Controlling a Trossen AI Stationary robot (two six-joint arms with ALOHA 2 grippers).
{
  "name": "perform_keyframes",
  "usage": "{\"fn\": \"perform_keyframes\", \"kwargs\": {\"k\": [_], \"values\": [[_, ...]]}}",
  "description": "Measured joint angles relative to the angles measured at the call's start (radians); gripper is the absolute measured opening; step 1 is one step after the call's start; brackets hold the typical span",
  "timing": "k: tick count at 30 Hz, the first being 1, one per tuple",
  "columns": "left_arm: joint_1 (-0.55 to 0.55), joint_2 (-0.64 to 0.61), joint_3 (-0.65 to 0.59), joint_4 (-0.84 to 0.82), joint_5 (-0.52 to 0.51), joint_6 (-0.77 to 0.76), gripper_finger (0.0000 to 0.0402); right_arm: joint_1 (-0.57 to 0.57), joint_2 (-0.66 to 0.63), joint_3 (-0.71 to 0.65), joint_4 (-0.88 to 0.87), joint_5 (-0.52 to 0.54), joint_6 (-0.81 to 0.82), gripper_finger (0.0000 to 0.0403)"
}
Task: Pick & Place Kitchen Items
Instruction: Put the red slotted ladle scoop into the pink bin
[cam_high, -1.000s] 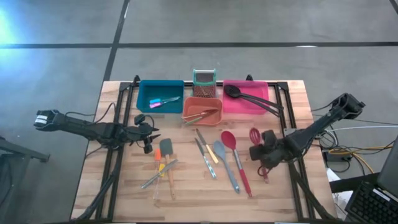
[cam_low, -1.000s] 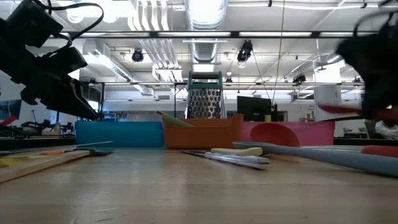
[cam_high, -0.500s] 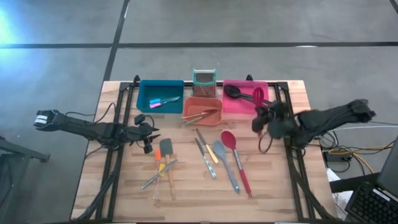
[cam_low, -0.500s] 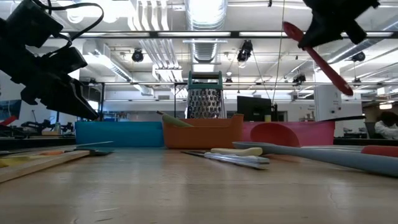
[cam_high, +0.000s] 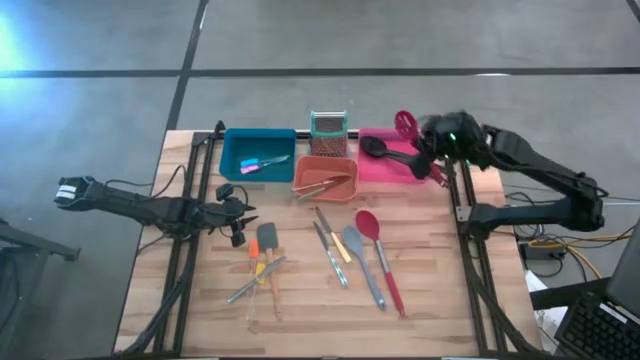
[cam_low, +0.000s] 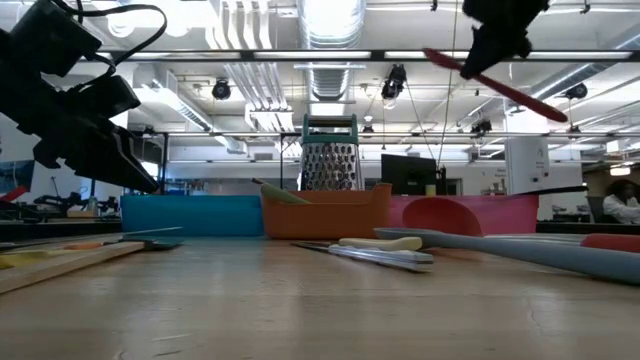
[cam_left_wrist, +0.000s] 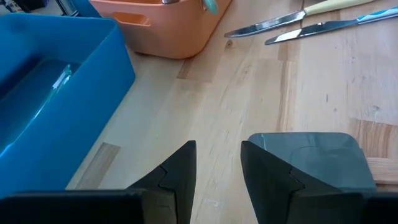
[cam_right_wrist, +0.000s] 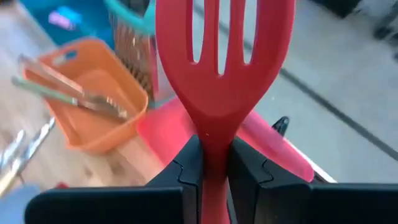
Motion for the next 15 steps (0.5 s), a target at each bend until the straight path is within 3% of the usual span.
{"fn": "perform_keyframes", "kwargs": {"k": [6,15], "values": [[0.0,0.0,0.0,0.0,0.0,0.0,0.013,-0.196,0.182,0.067,-0.133,-0.188,-0.169,0.0036],[0.0,0.0,0.0,0.0,0.0,0.0,0.0131,-0.284,0.447,0.137,-0.2,-0.224,-0.368,0.0036]]}}
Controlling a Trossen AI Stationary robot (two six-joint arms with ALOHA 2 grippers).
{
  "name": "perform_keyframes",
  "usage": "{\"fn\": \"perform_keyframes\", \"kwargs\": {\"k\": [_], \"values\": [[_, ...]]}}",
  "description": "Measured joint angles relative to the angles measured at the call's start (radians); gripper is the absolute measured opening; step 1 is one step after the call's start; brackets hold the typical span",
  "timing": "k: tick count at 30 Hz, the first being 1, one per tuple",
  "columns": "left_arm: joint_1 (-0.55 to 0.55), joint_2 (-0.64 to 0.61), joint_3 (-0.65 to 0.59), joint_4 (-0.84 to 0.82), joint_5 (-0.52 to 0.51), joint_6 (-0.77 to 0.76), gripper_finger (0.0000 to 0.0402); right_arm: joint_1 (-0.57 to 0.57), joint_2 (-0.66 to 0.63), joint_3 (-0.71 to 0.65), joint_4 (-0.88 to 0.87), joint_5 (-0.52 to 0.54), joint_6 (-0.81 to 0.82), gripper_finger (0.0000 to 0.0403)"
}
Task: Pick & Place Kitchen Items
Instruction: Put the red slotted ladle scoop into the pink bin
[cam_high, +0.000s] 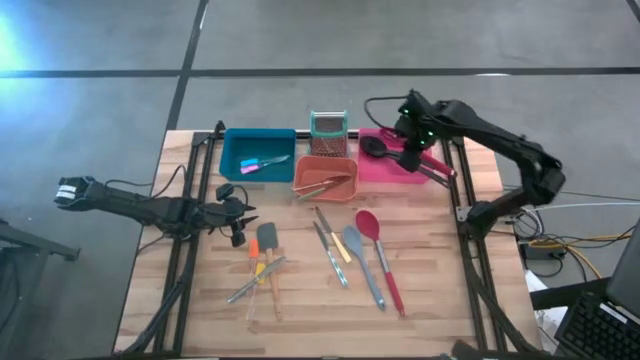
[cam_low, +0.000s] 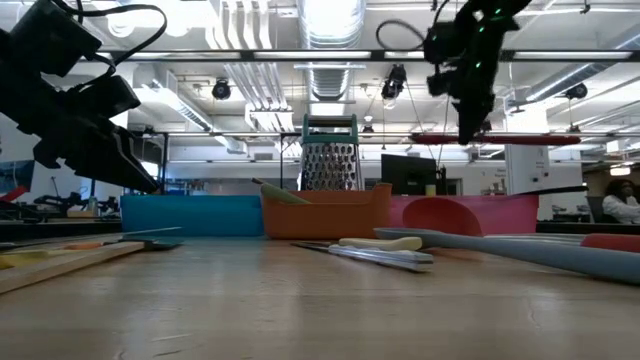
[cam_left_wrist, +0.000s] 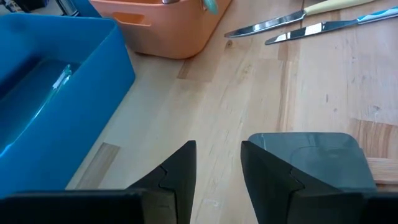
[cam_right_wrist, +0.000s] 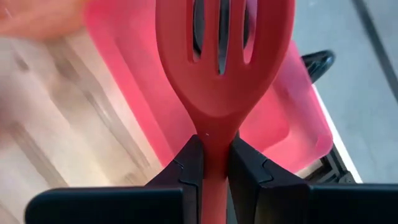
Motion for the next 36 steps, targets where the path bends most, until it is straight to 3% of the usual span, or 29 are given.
{"fn": "perform_keyframes", "kwargs": {"k": [8,16,26,36], "values": [[0.0,0.0,0.0,0.0,0.0,0.0,0.013,-0.048,0.237,0.108,-0.12,-0.046,-0.078,0.0036],[0.0,0.0,0.0,0.0,0.0,0.0,0.0128,-0.056,0.399,0.173,-0.124,-0.074,-0.085,0.0036],[0.0,0.0,0.0,0.0,0.0,0.0,0.0128,-0.091,0.537,0.297,-0.124,-0.076,-0.072,0.0036],[0.0,0.0,0.0,0.0,0.0,0.0,0.0128,-0.142,0.619,0.316,-0.149,-0.117,-0.048,0.0036]]}}
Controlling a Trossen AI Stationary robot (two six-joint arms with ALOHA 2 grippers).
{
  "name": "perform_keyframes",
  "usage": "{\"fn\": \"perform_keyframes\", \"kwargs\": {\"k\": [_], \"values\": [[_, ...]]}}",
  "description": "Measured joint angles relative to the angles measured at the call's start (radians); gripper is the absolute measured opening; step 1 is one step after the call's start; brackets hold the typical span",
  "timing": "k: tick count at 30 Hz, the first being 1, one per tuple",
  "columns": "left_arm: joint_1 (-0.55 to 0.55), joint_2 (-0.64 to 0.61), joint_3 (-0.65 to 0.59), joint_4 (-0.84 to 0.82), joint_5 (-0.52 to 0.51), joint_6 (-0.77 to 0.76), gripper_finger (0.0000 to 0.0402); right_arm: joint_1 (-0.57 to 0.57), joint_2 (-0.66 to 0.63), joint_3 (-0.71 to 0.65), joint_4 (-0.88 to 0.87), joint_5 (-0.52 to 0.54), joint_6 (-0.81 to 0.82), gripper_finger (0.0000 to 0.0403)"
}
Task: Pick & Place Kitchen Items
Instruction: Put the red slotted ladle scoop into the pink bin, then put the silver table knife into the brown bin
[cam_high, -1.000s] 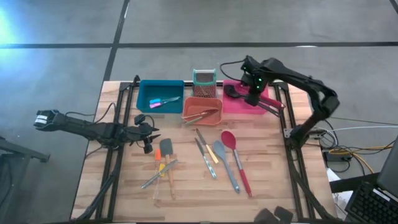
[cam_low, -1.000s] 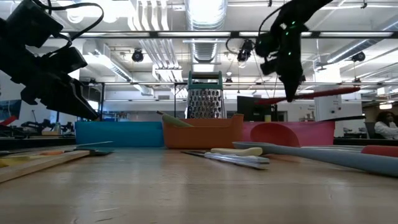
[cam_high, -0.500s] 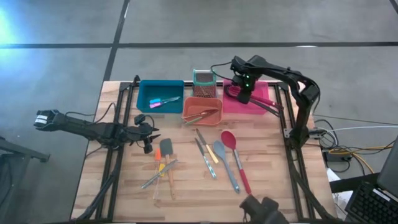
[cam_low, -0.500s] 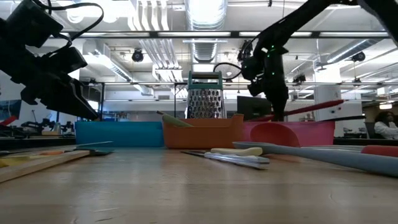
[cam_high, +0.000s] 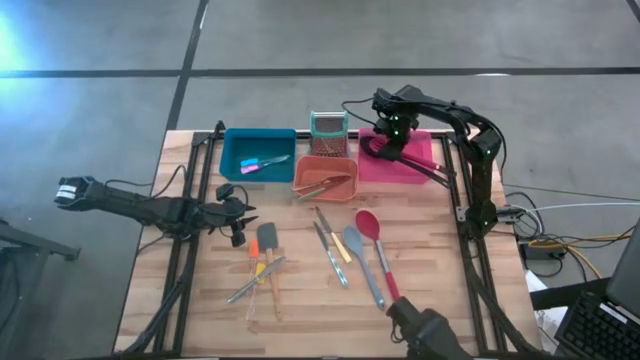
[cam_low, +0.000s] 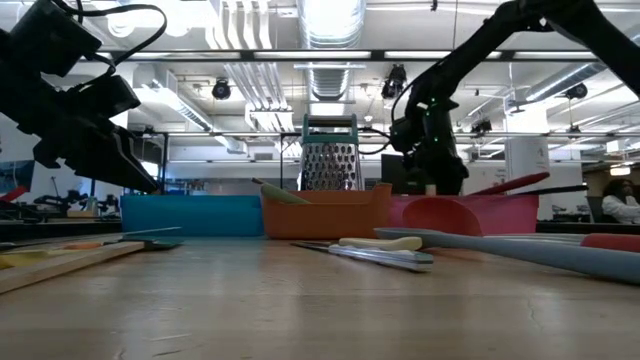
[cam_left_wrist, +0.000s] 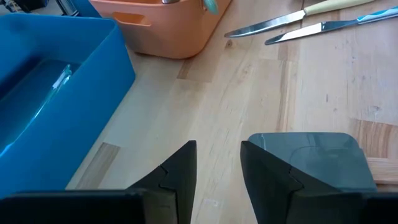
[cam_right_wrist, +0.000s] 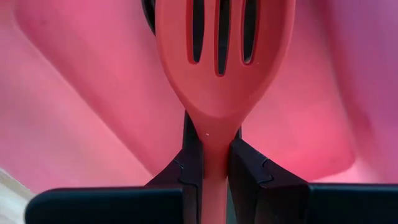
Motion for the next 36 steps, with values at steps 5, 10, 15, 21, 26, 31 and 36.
{"fn": "perform_keyframes", "kwargs": {"k": [5,10,15,21,26,31,36], "values": [[0.0,0.0,0.0,0.0,0.0,0.0,0.0131,0.0,0.005,0.0,0.004,-0.001,0.0,0.0036],[0.0,0.0,0.0,0.0,0.0,0.0,0.0128,0.001,0.004,0.0,0.005,-0.002,0.023,0.0074],[0.0,0.0,0.0,0.0,0.0,0.0,0.0131,0.001,-0.011,0.006,-0.002,-0.002,0.038,0.0124],[0.0,0.0,0.0,0.0,0.0,0.0,0.0128,0.001,-0.073,0.021,-0.021,-0.002,0.053,0.0155],[0.0,0.0,0.0,0.0,0.0,0.0,0.0131,0.011,-0.199,0.021,-0.023,-0.034,0.109,0.0162],[0.0,0.0,0.0,0.0,0.0,0.0,0.0128,0.087,-0.387,0.003,0.009,-0.116,0.193,0.0139],[0.0,0.0,0.0,0.0,0.0,0.0,0.0131,0.271,-0.618,-0.068,0.134,-0.114,0.329,0.0102]]}}
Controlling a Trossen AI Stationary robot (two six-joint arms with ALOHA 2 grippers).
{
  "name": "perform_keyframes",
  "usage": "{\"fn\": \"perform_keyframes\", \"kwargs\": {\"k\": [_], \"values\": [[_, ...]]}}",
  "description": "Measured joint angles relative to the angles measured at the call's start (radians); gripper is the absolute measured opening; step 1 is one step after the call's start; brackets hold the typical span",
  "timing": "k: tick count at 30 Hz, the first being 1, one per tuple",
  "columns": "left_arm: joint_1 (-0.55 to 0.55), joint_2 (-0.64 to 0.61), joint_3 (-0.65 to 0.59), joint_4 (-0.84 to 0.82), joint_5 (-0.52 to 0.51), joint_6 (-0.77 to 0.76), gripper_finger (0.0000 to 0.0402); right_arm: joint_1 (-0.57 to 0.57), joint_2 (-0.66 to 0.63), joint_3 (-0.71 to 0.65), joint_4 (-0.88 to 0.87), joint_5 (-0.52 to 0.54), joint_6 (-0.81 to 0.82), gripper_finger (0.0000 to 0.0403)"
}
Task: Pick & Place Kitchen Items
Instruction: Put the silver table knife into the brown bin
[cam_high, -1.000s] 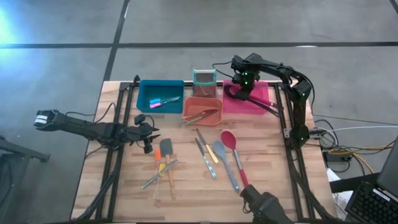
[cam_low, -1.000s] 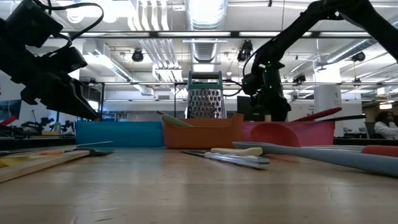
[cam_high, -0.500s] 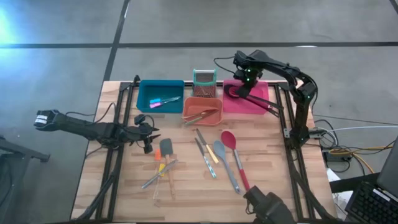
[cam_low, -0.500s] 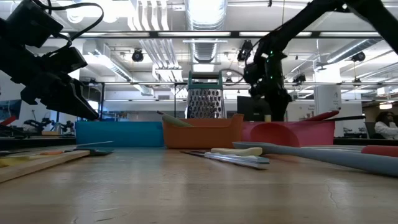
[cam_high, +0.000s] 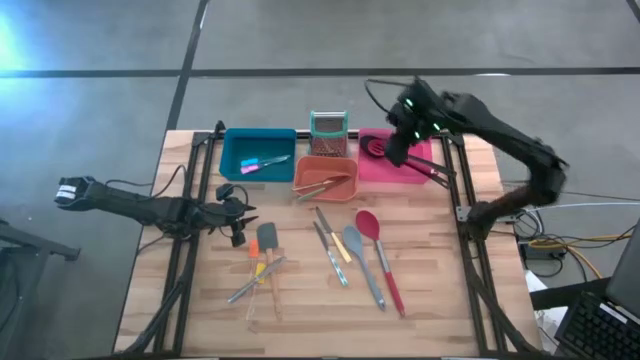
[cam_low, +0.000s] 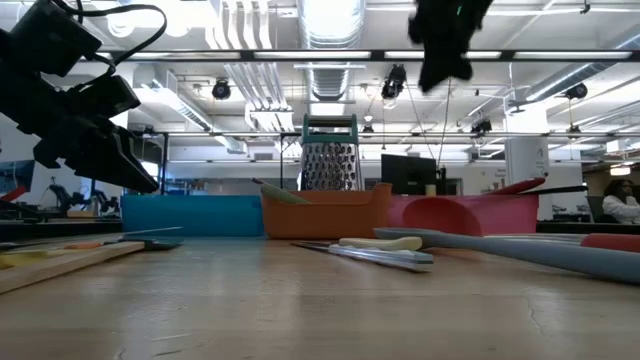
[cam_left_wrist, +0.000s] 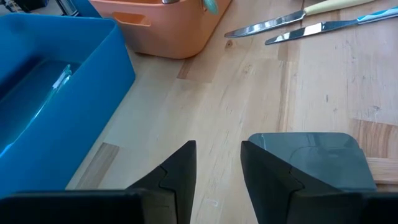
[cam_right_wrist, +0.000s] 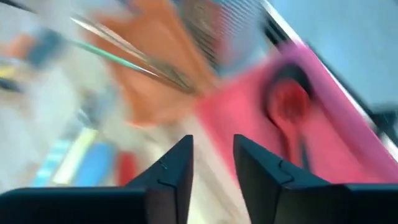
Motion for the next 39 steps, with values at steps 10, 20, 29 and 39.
{"fn": "perform_keyframes", "kwargs": {"k": [10,20,29,39], "values": [[0.0,0.0,0.0,0.0,0.0,0.0,0.0131,0.366,-0.444,-0.232,0.364,0.008,0.056,0.0017],[0.0,0.0,0.0,0.0,0.0,0.117,0.0131,0.385,-0.754,-0.449,0.351,0.01,0.007,0.0008],[0.0,0.0,0.0,0.001,0.0,0.134,0.0129,0.385,-0.928,-0.57,0.304,0.015,-0.093,0.0008],[0.0,0.0,0.001,0.022,0.0,0.118,0.0129,0.385,-1.051,-0.625,0.178,0.019,-0.048,0.0008]]}}
